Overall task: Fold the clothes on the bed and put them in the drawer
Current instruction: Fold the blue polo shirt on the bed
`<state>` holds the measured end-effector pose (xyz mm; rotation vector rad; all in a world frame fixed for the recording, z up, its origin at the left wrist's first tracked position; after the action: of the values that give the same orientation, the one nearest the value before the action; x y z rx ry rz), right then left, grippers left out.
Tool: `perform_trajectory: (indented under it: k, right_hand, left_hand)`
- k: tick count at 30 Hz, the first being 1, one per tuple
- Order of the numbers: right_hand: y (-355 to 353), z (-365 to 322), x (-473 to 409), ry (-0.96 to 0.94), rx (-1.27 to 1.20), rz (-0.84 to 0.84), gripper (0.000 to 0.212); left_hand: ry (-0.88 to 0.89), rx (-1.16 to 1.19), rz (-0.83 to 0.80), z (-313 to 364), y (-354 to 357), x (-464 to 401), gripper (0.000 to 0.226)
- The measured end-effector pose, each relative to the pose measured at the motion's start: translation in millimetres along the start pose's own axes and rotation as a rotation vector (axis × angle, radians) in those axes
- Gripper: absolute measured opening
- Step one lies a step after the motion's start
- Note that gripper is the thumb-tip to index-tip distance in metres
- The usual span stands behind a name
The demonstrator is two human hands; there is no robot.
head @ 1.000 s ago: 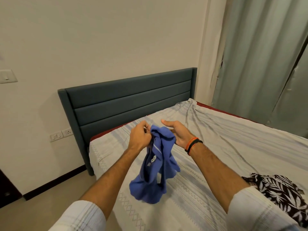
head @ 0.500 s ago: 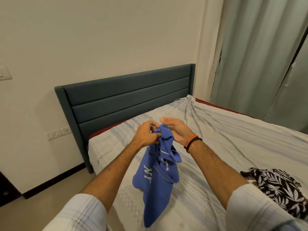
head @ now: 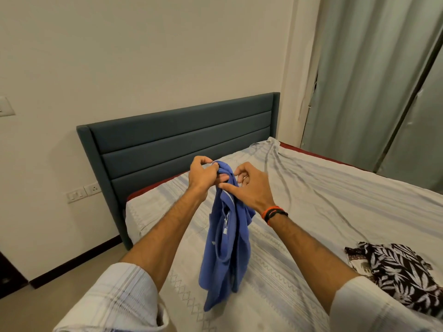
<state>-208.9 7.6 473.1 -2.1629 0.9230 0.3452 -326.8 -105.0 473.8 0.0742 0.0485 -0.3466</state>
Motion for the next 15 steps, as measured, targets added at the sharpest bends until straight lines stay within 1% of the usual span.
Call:
perform_trajectory:
  k: [2, 4, 6, 8, 10, 11, 13, 15]
  right_hand:
    - [5, 2, -3, 0.045, 0.023, -0.077, 0.044]
    - [7, 7, -6, 0.123, 0.035, -0.137, 0.048]
    - [5, 10, -9, 0.133, 0.056, -0.112, 0.051]
    - [4, 12, -11, 0.090, 0.100, -0.057, 0.042]
    - [10, 13, -12, 0.119, 0.068, -0.110, 0.037]
    - [15, 15, -12, 0.138, 0.048, -0.159, 0.039]
    - [21, 14, -15, 0.140, 0.039, -0.214, 0.038]
    - [22, 13, -20, 0.129, 0.016, -0.207, 0.023]
  left_hand:
    - [-0.012, 0.003, 0.018, 4, 3, 1, 0.011]
    - [-0.027, 0.017, 0.052, 10, 2, 5, 0.008]
    - [-0.044, 0.052, 0.115, 10, -3, 4, 0.016]
    - [-0.080, 0.096, 0.154, 8, -7, 0, 0.020]
    - [-0.113, 0.147, 0.130, 7, -8, -6, 0.022]
    - [-0.120, 0.168, 0.099, 8, -8, -7, 0.021]
    - [-0.114, 0.142, 0.051, 11, -9, -7, 0.021]
    - [-0.093, 0.108, 0.030, 15, -14, -5, 0.026]
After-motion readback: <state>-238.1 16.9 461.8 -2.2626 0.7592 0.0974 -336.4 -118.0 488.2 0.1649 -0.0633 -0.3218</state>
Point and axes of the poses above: each hand's wrist, its own x-axis away from the middle knuckle, its own y-axis out of the palm, z = x × y, the point moved 6 cm from there along -x, towards the middle knuckle, and after that the axes turned 3 degrees about x, right-handed, at the moved point
